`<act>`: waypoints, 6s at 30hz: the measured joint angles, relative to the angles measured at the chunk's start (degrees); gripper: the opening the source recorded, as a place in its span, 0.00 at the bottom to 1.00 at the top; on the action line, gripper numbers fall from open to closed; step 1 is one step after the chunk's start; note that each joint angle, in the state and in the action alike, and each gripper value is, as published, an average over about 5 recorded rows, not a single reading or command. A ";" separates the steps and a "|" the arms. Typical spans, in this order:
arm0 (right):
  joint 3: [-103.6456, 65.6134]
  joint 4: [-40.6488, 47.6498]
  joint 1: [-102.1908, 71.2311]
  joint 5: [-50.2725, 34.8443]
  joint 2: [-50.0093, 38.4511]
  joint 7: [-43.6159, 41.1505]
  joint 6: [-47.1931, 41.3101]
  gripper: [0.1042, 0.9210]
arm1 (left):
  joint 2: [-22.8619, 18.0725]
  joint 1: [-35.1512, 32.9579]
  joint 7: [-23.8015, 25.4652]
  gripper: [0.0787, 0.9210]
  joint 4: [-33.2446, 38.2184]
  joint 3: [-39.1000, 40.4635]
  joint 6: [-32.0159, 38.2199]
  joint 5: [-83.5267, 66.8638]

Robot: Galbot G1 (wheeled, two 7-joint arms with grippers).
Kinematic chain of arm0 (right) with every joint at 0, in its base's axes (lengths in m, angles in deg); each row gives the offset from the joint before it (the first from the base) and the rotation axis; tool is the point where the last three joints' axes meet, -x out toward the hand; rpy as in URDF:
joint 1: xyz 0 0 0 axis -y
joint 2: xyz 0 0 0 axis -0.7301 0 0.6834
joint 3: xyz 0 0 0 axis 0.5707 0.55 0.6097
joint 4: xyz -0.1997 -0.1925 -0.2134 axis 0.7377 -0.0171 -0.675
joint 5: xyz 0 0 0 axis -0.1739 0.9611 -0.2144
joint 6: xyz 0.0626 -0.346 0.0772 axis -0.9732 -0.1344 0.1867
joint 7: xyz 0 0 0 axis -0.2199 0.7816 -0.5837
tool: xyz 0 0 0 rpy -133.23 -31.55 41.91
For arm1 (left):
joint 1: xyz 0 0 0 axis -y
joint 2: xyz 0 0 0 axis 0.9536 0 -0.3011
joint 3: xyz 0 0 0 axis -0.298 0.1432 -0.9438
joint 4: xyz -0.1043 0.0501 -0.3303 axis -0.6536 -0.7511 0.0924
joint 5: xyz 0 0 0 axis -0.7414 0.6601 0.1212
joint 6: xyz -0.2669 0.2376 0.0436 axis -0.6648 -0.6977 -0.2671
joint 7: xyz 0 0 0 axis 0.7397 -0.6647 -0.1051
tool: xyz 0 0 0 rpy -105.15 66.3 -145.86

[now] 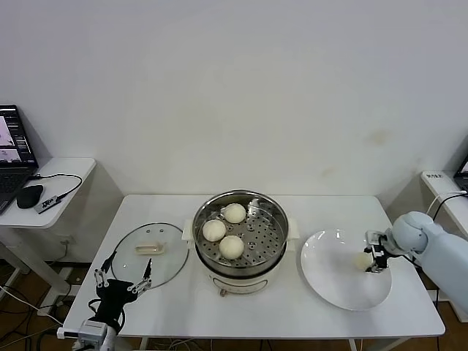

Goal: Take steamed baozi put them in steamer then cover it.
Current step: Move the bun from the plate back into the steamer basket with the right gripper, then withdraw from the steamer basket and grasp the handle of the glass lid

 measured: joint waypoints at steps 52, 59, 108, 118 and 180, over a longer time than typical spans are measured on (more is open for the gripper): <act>42.34 -18.70 45.74 -38.92 17.69 14.14 -20.43 0.58 | 0.03 1.19 -0.10 0.88 0.37 -0.34 0.10 -0.71; 42.94 -16.11 43.27 -37.34 20.27 15.38 -21.25 0.58 | -0.02 1.28 -0.10 0.88 -0.06 -0.48 0.09 -0.80; 35.51 -25.73 40.91 -41.99 10.89 22.67 -22.58 0.88 | 0.28 1.17 -0.02 0.88 1.36 -0.30 0.17 -1.03; 18.25 -34.57 21.86 -45.87 0.08 41.30 -16.37 0.88 | 0.09 1.67 -0.18 0.88 0.21 0.52 0.95 -0.78; -79.71 -43.05 -75.18 -25.45 54.58 45.42 19.55 0.88 | 4.72 24.52 -1.57 0.88 -36.86 6.77 15.37 71.66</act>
